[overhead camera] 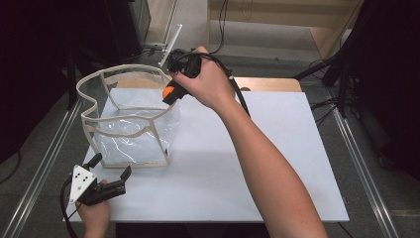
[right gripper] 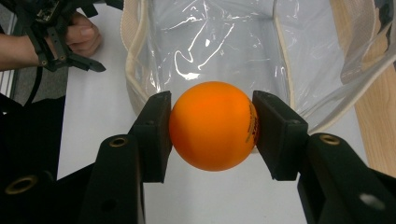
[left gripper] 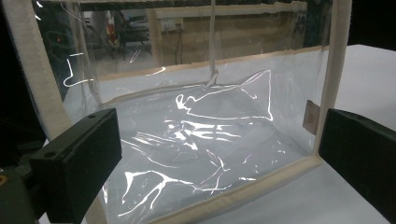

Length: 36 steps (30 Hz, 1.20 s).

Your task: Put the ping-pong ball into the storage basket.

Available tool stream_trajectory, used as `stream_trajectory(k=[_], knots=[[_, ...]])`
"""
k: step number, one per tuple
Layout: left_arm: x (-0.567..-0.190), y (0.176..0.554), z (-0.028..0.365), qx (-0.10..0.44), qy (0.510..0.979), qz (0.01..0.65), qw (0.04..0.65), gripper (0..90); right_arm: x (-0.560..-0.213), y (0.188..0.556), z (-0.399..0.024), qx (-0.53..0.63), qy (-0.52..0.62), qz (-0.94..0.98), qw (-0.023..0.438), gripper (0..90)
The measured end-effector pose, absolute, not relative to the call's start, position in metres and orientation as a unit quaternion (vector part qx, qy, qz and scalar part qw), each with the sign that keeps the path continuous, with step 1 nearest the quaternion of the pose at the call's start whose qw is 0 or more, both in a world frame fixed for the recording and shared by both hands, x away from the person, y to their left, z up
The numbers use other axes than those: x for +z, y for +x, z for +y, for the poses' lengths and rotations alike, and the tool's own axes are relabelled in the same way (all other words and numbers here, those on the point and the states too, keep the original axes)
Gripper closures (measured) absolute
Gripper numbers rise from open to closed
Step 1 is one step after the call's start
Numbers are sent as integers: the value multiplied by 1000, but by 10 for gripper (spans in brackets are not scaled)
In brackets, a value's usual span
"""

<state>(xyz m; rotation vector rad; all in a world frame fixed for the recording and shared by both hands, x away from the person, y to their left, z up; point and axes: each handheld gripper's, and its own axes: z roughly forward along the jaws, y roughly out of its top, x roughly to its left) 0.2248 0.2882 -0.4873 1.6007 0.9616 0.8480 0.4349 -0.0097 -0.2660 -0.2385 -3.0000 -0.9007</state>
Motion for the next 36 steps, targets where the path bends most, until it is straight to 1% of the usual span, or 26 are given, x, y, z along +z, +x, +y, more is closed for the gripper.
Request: stream_trajectory(k=[14,22,36], knots=[[-487,225,288,353,666,402,520,1,-269,435,1,-280,-73,-957,2,477],[-487,225,288,353,667,401,519,1,-271,435,5,-278,-73,-958,-4,477],[-487,225,288,353,665,402,522,1,-281,437,12,-271,-74,-960,-7,476]])
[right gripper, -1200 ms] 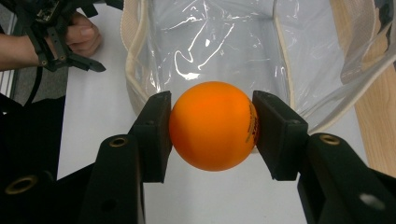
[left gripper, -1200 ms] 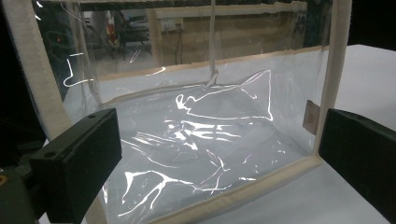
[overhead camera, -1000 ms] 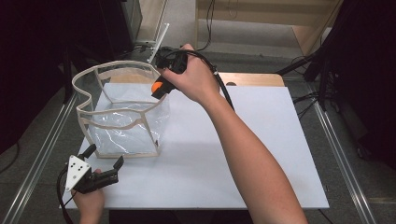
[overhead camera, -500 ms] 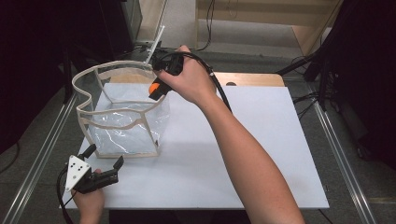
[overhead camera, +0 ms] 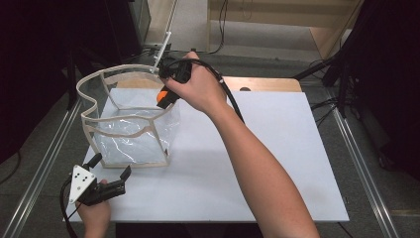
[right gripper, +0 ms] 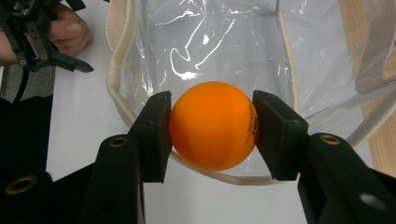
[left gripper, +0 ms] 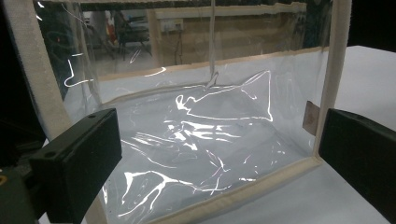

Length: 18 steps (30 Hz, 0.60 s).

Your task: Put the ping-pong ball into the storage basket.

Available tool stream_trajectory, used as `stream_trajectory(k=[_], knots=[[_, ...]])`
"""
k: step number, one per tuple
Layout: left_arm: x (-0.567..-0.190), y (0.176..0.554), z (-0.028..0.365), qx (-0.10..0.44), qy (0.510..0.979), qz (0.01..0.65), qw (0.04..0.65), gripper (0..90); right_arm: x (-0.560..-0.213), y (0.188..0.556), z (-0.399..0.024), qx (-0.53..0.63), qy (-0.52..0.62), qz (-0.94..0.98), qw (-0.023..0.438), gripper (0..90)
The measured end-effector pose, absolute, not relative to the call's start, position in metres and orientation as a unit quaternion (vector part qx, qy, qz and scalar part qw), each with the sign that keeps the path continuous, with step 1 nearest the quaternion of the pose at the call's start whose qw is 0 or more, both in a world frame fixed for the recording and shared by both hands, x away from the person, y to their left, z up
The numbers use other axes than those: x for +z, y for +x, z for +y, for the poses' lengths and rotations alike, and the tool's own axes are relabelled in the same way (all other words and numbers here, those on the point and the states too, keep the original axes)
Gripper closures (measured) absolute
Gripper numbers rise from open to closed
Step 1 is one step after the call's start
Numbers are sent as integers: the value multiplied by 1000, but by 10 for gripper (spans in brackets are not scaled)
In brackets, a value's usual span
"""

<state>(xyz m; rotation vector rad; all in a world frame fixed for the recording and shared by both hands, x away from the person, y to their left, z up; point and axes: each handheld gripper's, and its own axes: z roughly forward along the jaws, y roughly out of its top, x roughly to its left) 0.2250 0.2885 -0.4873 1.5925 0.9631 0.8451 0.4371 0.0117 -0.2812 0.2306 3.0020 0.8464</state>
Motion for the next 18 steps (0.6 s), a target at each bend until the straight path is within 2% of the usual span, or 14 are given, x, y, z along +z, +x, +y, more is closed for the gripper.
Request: stream_trajectory(k=[7,10,15,18], knots=[[-487,225,289,351,664,403,523,1,-284,438,11,270,76,960,10,471],[-487,225,289,352,664,403,522,1,-285,438,11,270,78,960,6,389],[-487,225,289,352,664,403,522,1,-283,436,8,280,86,956,33,208],[-487,225,289,352,664,403,522,1,-282,436,5,292,89,952,34,146]])
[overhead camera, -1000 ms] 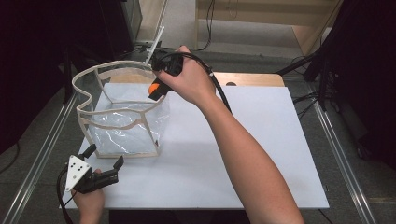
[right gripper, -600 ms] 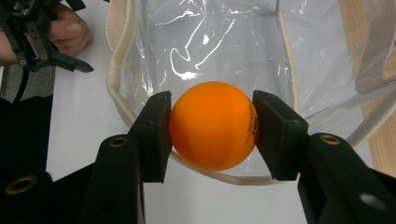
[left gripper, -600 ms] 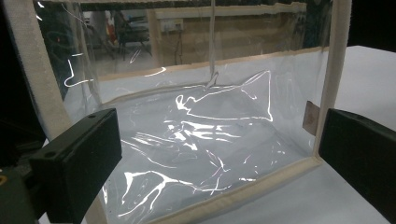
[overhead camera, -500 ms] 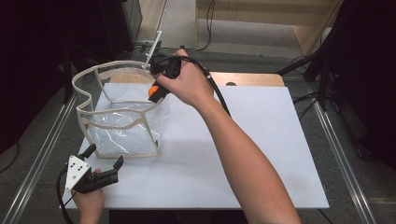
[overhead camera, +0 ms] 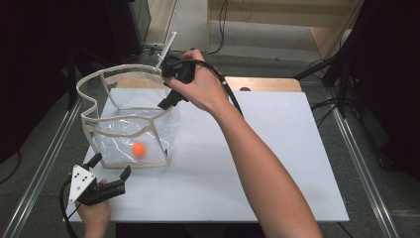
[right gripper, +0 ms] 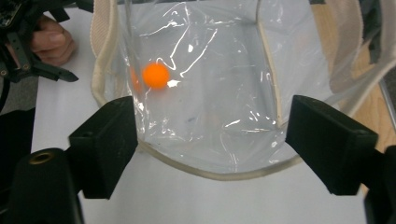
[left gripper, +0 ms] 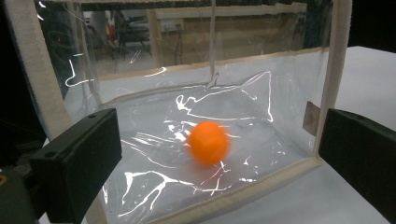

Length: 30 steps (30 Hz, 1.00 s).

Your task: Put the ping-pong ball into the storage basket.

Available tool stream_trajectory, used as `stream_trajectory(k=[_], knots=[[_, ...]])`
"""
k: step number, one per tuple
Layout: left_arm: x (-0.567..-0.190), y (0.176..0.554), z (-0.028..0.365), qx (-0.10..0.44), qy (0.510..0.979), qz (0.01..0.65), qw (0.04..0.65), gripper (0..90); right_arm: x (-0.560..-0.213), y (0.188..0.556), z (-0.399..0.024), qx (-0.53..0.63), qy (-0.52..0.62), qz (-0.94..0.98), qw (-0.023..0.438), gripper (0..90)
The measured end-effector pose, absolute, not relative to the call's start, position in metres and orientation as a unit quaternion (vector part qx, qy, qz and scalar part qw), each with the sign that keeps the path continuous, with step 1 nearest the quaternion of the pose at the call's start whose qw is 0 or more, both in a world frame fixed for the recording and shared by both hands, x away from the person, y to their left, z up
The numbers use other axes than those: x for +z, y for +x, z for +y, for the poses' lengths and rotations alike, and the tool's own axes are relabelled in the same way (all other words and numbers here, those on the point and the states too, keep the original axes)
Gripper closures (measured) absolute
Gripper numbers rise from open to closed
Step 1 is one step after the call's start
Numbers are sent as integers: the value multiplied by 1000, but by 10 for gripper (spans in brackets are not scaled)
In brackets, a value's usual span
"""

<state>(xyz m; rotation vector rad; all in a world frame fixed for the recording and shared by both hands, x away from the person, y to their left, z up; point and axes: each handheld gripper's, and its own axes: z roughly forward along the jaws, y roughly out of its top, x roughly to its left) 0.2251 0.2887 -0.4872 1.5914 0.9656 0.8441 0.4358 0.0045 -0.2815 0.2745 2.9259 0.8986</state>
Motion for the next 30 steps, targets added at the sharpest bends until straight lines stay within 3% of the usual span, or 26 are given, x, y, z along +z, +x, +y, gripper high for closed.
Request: stream_trajectory(k=[4,30], knots=[[-487,225,289,352,665,403,522,1,-280,436,-2,301,98,948,37,96],[-487,225,288,353,666,402,520,1,-298,424,-42,282,116,952,36,96]])
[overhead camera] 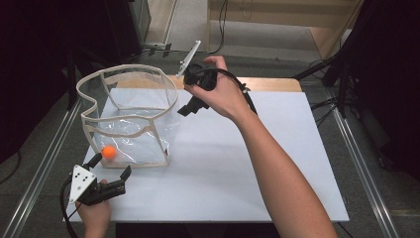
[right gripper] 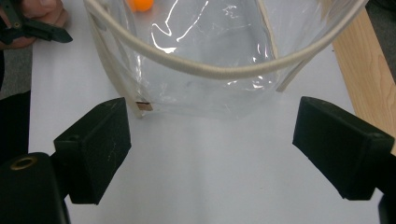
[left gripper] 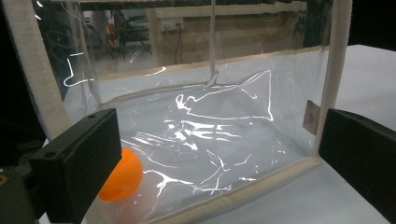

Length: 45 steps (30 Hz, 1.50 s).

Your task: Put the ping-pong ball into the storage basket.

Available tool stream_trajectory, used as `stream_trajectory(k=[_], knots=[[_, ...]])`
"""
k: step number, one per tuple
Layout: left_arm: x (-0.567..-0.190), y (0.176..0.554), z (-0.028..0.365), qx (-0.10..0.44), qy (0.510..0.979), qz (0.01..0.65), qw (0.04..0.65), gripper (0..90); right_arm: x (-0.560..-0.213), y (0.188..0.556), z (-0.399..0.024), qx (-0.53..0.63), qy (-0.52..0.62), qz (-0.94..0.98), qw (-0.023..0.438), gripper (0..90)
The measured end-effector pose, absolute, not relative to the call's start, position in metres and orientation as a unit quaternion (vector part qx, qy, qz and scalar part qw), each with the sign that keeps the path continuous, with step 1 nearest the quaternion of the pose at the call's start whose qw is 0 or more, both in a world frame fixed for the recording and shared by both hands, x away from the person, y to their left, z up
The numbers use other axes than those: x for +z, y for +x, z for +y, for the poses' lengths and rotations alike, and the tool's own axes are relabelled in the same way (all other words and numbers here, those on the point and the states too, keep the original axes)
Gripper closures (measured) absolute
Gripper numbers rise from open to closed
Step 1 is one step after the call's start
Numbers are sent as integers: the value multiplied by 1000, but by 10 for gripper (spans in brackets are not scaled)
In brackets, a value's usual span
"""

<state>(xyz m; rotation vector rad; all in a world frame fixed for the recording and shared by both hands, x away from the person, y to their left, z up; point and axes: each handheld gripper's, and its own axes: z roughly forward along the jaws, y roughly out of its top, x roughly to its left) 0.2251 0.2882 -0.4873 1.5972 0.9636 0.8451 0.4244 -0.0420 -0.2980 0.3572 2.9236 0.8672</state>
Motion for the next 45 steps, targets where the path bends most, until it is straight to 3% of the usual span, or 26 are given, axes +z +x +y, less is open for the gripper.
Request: stream_trajectory(k=[5,7,45], knots=[[-487,225,288,353,666,402,520,1,-304,422,-47,277,122,952,34,76],[-487,225,288,353,666,402,520,1,-307,420,-48,275,129,952,36,0],[-487,225,288,353,667,402,518,1,-358,398,-81,268,165,949,36,0]])
